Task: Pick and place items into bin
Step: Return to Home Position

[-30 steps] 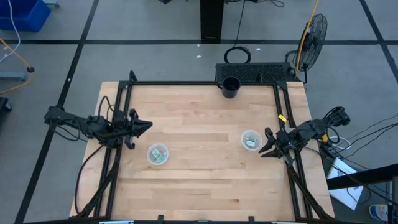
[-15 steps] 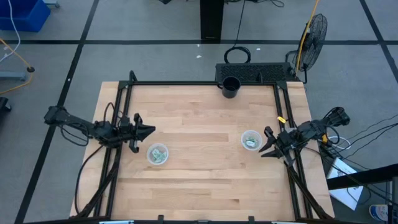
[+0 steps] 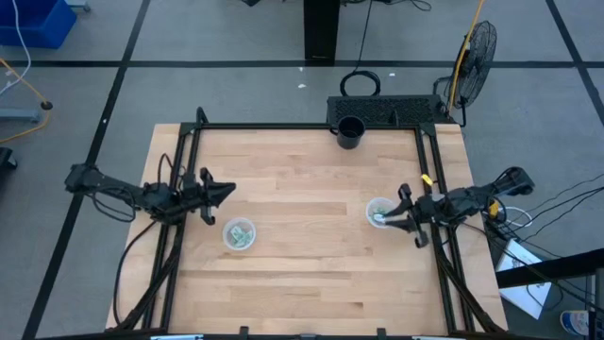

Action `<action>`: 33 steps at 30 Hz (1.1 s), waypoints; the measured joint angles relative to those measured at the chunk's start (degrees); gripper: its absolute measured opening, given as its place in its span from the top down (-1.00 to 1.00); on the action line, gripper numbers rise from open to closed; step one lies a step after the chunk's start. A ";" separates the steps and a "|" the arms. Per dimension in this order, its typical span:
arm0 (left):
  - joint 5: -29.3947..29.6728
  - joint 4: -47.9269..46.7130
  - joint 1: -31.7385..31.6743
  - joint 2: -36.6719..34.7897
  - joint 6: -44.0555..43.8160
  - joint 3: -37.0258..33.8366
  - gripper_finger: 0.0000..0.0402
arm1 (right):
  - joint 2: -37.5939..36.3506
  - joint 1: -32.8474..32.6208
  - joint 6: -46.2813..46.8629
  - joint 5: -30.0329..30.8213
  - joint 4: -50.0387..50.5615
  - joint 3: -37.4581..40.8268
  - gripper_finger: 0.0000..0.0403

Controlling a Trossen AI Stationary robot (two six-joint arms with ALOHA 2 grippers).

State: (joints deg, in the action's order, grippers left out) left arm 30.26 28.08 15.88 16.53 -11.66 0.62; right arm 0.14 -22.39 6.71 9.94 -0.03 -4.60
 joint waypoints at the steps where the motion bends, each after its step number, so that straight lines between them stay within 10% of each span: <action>1: 0.83 0.00 -0.32 0.00 0.00 0.00 0.81 | 0.00 0.48 -0.52 1.89 0.40 0.00 0.58; 33: 1.34 -4.35 -1.29 0.00 0.96 0.00 0.81 | 1.74 16.83 -5.34 -5.51 -1.12 3.37 0.58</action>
State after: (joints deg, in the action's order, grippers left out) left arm 31.59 23.73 14.59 16.53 -10.70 0.62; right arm 1.88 -5.56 1.37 4.43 -1.14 -1.23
